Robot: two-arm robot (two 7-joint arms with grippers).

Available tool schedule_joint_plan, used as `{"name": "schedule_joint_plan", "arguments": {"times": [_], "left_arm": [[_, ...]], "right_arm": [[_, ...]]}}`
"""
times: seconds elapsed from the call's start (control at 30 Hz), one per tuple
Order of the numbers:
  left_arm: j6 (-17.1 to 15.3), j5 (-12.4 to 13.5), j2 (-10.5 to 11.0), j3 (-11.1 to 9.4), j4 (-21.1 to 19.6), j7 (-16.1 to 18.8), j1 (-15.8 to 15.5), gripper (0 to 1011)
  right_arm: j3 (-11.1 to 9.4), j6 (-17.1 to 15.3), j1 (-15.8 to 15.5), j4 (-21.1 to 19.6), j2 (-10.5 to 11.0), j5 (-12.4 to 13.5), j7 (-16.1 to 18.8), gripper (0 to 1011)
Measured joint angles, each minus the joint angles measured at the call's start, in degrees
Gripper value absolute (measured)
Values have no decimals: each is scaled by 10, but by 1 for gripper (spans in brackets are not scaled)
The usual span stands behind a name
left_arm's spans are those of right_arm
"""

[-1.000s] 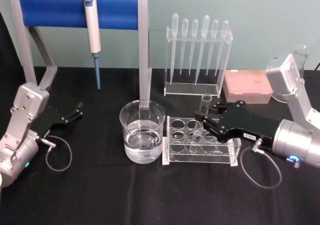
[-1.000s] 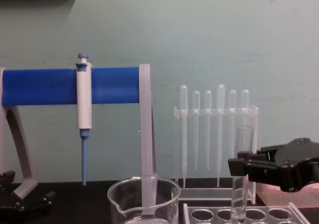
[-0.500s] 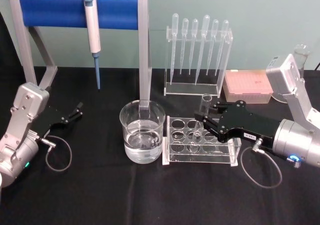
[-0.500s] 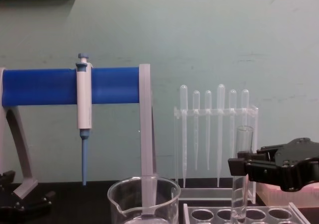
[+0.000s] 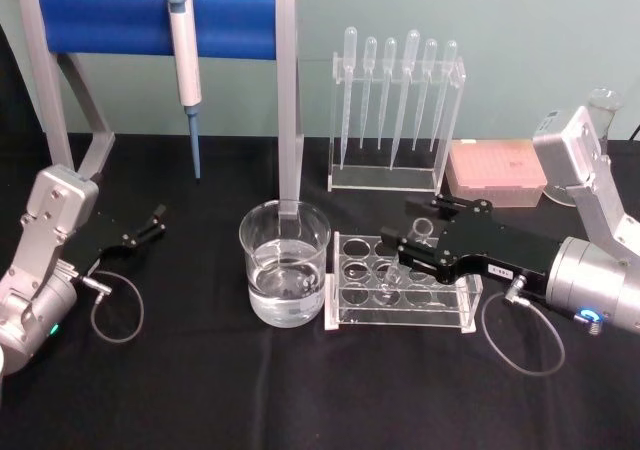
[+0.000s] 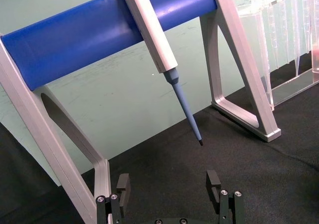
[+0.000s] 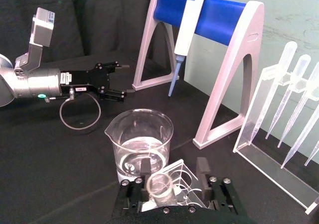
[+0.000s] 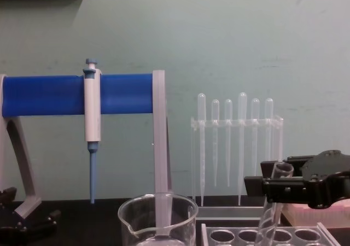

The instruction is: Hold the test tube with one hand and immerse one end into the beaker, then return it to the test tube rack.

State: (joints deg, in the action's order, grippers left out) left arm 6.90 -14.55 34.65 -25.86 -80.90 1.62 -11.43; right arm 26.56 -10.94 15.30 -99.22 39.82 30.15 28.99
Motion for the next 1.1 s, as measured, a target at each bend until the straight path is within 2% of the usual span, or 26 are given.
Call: {"name": "schedule_joint_plan", "arguments": {"times": [0.03, 0.1, 0.2, 0.27, 0.43, 0.53, 0.6, 0.63, 0.73, 0.8, 0.83, 0.9, 1.07, 1.1], "left_arm": [[0, 0, 0, 0, 0, 0, 0, 1000], [0, 0, 0, 0, 0, 0, 0, 1000], [0, 0, 0, 0, 0, 0, 0, 1000], [0, 0, 0, 0, 0, 0, 0, 1000], [0, 0, 0, 0, 0, 0, 0, 1000], [0, 0, 0, 0, 0, 0, 0, 1000], [0, 0, 0, 0, 0, 0, 0, 1000], [0, 0, 0, 0, 0, 0, 0, 1000], [0, 0, 0, 0, 0, 0, 0, 1000], [0, 0, 0, 0, 0, 0, 0, 1000], [0, 0, 0, 0, 0, 0, 0, 1000], [0, 0, 0, 0, 0, 0, 0, 1000], [0, 0, 0, 0, 0, 0, 0, 1000], [0, 0, 0, 0, 0, 0, 0, 1000]], "right_arm": [[0, 0, 0, 0, 0, 0, 0, 567], [0, 0, 0, 0, 0, 0, 0, 654], [0, 0, 0, 0, 0, 0, 0, 712], [-2, 1, -1, -2, 0, 2, 1, 808], [-21, 13, -12, -24, 0, 17, 4, 929], [-40, 21, -23, -42, -2, 31, -8, 1000], [-62, 26, -35, -56, -12, 41, -38, 1004], [-62, 26, -35, -56, -12, 41, -38, 1004], [-85, 27, -49, -60, -37, 44, -91, 1004], [-93, 27, -55, -59, -51, 41, -118, 1004], [-96, 27, -57, -58, -58, 38, -131, 1004], [-107, 33, -65, -45, -92, 24, -182, 1004], [-114, 51, -72, -21, -134, 1, -243, 1004], [-117, 60, -76, -11, -150, -11, -268, 1004]]}}
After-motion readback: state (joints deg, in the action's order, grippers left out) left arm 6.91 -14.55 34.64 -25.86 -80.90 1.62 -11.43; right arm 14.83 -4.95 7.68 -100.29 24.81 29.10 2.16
